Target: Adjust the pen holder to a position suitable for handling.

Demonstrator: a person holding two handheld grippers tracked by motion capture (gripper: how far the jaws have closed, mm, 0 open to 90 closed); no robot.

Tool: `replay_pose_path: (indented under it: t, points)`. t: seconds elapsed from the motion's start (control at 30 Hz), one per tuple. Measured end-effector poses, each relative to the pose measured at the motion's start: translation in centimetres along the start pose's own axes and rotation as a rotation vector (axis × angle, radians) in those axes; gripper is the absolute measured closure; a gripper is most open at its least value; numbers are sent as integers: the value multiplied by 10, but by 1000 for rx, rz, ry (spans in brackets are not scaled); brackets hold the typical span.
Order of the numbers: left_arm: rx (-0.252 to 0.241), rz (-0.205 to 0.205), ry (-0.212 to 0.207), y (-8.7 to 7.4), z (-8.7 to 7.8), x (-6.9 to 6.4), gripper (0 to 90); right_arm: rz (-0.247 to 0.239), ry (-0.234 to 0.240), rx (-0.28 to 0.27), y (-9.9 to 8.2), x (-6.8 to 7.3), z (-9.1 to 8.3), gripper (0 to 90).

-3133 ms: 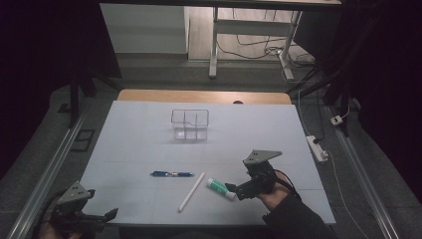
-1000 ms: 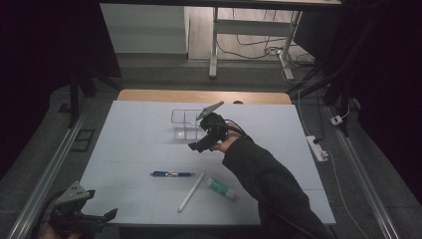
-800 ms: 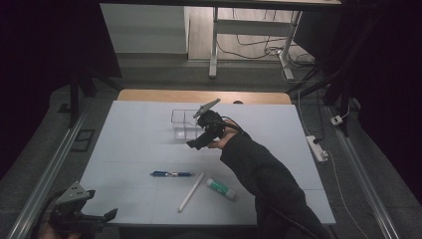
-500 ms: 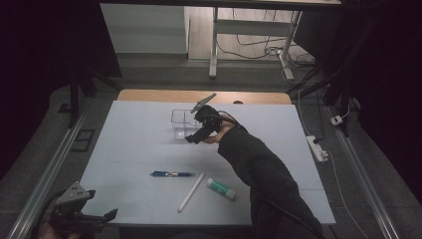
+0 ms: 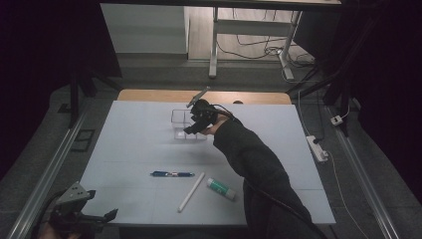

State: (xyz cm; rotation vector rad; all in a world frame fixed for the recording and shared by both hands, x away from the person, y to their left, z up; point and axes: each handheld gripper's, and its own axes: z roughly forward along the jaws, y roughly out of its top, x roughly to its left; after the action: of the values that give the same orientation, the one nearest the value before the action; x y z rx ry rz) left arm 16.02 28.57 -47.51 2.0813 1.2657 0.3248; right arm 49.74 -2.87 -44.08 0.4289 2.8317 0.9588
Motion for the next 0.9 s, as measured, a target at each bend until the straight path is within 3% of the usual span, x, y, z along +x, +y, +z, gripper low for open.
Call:
replay_pose_path:
  t: [0.2,0.3,0.4,0.57,0.7,0.83,0.9]
  points:
    - [1,2,-1,0,0,0,26,-59,17,36,7,-7,5,597]
    - [1,3,-1,0,0,0,27,-77,23,54,8,-8,8,626]
    - [2,2,0,0,0,0,27,-111,25,77,11,-8,12,718]
    - [2,4,0,0,0,0,28,-135,28,116,11,-8,14,788]
    - [2,6,-1,0,0,0,29,-155,39,118,11,-8,15,819]
    - [2,6,-1,0,0,-1,29,-199,47,138,13,-6,14,881]
    - [2,6,0,0,0,-1,29,-177,57,139,14,-6,15,886]
